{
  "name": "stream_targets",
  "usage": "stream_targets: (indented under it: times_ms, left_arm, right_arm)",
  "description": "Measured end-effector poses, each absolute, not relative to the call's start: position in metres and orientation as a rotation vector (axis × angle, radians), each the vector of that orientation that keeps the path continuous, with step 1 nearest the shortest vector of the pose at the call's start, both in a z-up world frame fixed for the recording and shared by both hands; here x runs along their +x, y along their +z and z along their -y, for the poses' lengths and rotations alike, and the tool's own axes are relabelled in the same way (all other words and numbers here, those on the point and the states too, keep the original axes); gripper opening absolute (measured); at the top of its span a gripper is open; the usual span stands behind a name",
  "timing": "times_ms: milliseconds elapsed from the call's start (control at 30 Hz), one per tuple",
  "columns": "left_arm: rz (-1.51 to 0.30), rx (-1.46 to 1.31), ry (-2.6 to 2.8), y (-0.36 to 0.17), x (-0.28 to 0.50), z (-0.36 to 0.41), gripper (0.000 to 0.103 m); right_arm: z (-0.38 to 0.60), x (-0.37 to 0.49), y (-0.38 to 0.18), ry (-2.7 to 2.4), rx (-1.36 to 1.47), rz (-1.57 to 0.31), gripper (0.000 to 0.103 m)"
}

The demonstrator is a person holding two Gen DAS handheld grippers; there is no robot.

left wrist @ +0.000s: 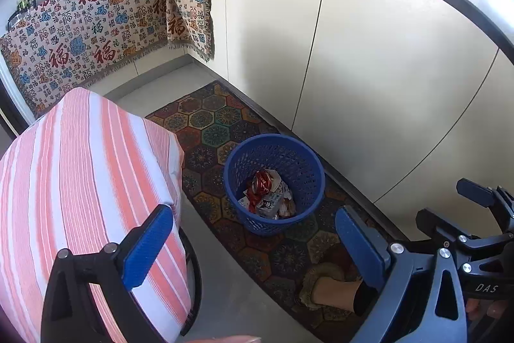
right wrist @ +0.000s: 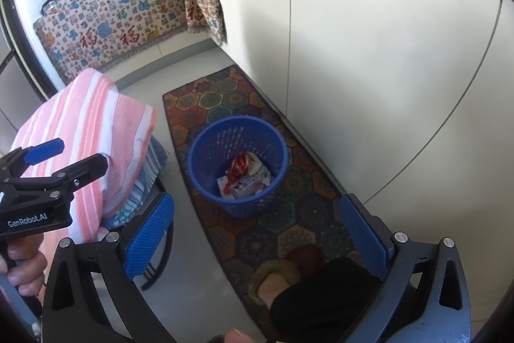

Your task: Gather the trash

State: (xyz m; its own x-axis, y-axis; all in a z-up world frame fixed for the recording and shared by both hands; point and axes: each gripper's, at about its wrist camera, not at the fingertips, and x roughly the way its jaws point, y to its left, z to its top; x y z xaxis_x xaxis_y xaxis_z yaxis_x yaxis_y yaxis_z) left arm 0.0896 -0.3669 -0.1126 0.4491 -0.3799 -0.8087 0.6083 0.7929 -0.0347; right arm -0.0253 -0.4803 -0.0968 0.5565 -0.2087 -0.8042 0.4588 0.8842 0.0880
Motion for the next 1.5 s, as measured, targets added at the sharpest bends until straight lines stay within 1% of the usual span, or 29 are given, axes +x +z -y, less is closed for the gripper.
stream_targets:
  times_ms: [1500]
  left_arm:
    - [-0.930, 0.294, -0.623, -0.1173, 0.0896, 0.3767, 0.103]
  right_arm:
    - [0.4798, -0.0304, -0.1010, -0.405, 0.316, -0.917, 0.103]
